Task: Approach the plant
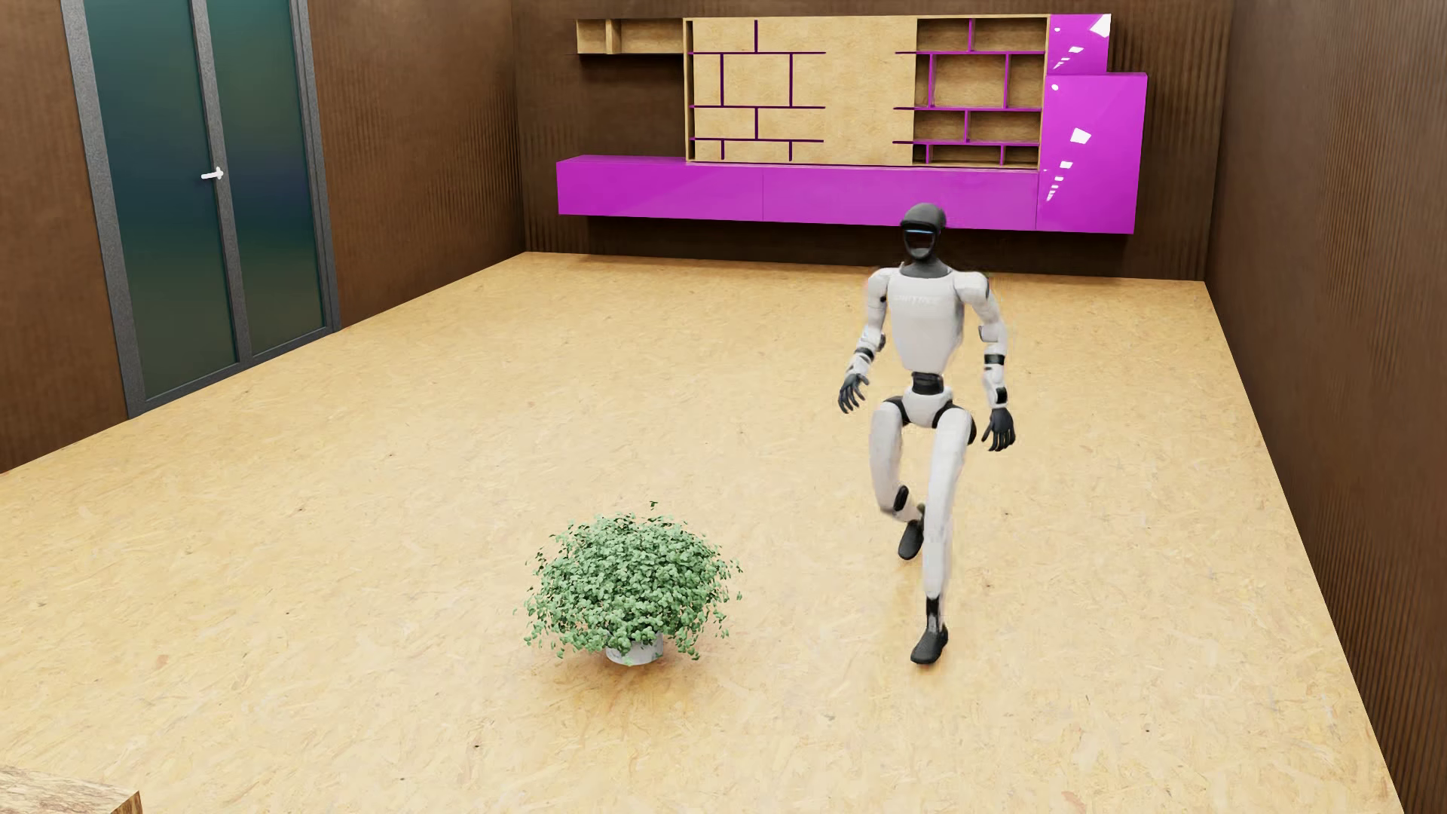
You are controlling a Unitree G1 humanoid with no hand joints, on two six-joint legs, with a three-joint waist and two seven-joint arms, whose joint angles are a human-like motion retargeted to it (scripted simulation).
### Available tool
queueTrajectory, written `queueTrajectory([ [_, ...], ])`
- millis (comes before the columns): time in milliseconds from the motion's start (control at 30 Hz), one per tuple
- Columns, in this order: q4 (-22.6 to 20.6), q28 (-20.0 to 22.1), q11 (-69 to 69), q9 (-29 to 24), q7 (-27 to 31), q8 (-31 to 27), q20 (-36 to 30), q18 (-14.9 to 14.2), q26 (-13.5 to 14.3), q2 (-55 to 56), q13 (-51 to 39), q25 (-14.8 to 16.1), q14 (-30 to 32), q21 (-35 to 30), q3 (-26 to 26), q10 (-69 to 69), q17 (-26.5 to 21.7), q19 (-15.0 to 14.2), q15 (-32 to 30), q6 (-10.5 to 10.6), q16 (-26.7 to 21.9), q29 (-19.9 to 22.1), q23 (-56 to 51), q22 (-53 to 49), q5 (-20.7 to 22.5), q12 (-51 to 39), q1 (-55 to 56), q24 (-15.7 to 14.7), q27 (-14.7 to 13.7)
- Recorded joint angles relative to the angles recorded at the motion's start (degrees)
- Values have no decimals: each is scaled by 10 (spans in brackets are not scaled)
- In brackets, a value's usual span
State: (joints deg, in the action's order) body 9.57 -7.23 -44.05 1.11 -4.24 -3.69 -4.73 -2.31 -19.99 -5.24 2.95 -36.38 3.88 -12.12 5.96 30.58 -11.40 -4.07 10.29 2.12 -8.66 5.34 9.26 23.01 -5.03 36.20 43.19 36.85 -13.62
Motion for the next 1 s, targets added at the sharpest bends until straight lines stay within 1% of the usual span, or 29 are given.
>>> queueTrajectory([
  [33,18,15,-169,-9,-46,-14,-6,12,-6,79,43,6,-69,-6,-7,92,3,4,-72,-5,20,-8,-33,0,-37,-1,-8,11,8],
  [67,31,26,-298,-18,-88,-7,-21,16,-21,181,83,-2,-132,-5,-21,138,20,67,-45,-11,28,-6,-38,18,-91,-32,-39,21,31],
  [100,31,39,-358,-25,-132,8,-45,18,-37,277,112,-31,-177,1,-42,137,39,129,6,-17,24,11,-20,44,-124,-80,-94,29,54],
  [133,19,50,-361,-29,-176,14,-81,19,-47,356,135,-54,-211,12,-67,107,53,137,27,-21,8,41,10,71,-96,-132,-163,36,68],
  [167,-1,53,-316,-30,-219,14,-125,22,-45,413,158,-44,-239,34,-90,68,66,91,43,-22,-21,69,45,92,-31,-182,-232,42,73],
  [233,-54,47,-123,-29,-296,-3,-196,28,-13,476,205,34,-296,106,-130,15,61,-23,32,-15,-96,86,101,84,121,-248,-346,42,81],
  [267,-82,44,21,-28,-325,9,-219,38,3,480,231,61,-315,156,-147,-2,55,-71,-38,-10,-140,90,112,67,165,-281,-389,27,87],
  [300,-110,28,164,-24,-336,128,-225,43,10,468,245,83,-316,216,-160,4,65,-69,-158,-9,-185,89,87,43,155,-323,-420,16,131],
  [333,-119,26,230,-19,-332,349,-230,14,9,430,279,108,-300,290,-170,70,93,169,-213,-13,-225,101,55,23,107,-363,-426,13,155],
  [367,-113,43,205,-16,-300,363,-232,-37,4,382,316,136,-225,371,-196,218,127,182,-39,-15,-254,122,25,7,50,-397,-401,26,164],
  [400,-84,79,133,-21,-264,353,-219,-58,-6,375,333,163,-126,436,-220,399,168,183,49,-20,-281,147,22,-1,20,-419,-344,41,146],
  [433,-34,135,48,-32,-244,321,-175,-45,-18,394,305,182,-129,479,-237,537,191,183,96,-23,-299,176,31,-16,10,-399,-278,44,143],
  [467,26,190,-10,-41,-221,278,-113,28,-26,412,256,195,-159,490,-240,609,195,183,121,-25,-290,201,43,-29,19,-349,-207,22,144],
  [500,74,212,-35,-45,-189,227,-68,66,-25,422,218,198,-188,464,-229,600,185,183,129,-28,-275,196,56,-30,43,-299,-143,-20,128],
  [533,95,198,-35,-45,-146,172,-52,101,-20,423,187,164,-198,393,-208,530,161,183,122,-32,-260,161,71,-19,74,-246,-87,-48,105],
  [567,95,151,-31,-42,-99,117,-57,102,-18,419,175,90,-214,301,-184,409,119,183,111,-36,-250,98,86,2,101,-207,-59,-43,77],
  [600,80,105,-32,-39,-26,82,-63,94,-18,414,157,-3,-185,211,-157,268,73,183,110,-41,-235,21,91,17,117,-171,-56,-15,62],
  [633,30,77,-38,-34,128,66,-58,0,-17,408,132,-76,-74,136,-130,153,38,186,128,-47,-204,-62,83,23,115,-140,-80,11,56],
  [667,-11,70,-65,-30,232,29,-34,-113,-18,418,102,-110,-121,75,-114,108,23,169,148,-49,-167,-131,71,20,127,-108,-150,23,55],
  [700,-11,77,-99,-30,200,-31,-9,-119,-18,435,70,-109,-202,32,-109,82,17,128,156,-50,-120,-163,60,16,143,-87,-205,28,59],
  [733,13,91,-119,-30,90,-43,6,-119,-21,453,46,-92,-260,11,-103,52,16,107,155,-53,-72,-155,54,20,130,-87,-242,37,68],
  [767,16,106,-110,-29,12,28,11,-119,-30,467,37,-79,-285,11,-94,9,20,115,151,-58,-32,-122,55,37,70,-108,-274,50,82],
  [800,1,111,-91,-25,-21,111,5,-119,-43,464,42,-78,-280,24,-87,-38,27,126,147,-62,-1,-85,59,64,8,-141,-299,60,101],
  [833,-11,99,-82,-21,-43,168,-12,-119,-50,455,51,-82,-268,37,-85,-68,34,108,143,-65,17,-61,66,91,-29,-176,-314,63,118],
  [867,-14,74,-97,-17,-70,184,-41,-119,-39,450,58,-82,-265,50,-85,-72,39,97,148,-65,20,-54,78,109,-45,-209,-318,61,131],
  [900,-16,50,-127,-15,-94,190,-72,-116,-14,444,63,-71,-266,64,-85,-58,40,98,162,-65,12,-57,95,116,-60,-241,-310,56,142],
  [933,-20,44,-153,-12,-112,217,-90,-110,14,427,69,-54,-265,80,-85,-47,37,117,172,-66,3,-60,118,115,-88,-267,-303,48,151],
  [967,-23,52,-152,-9,-127,262,-91,-105,30,390,71,-41,-261,94,-85,-48,36,153,167,-69,-2,-58,150,109,-120,-286,-301,34,164],
  [1000,-23,71,-107,-5,-143,295,-75,-101,40,339,74,-36,-258,100,-86,-54,36,86,156,-70,-9,-53,184,101,-130,-295,-307,18,180],
])
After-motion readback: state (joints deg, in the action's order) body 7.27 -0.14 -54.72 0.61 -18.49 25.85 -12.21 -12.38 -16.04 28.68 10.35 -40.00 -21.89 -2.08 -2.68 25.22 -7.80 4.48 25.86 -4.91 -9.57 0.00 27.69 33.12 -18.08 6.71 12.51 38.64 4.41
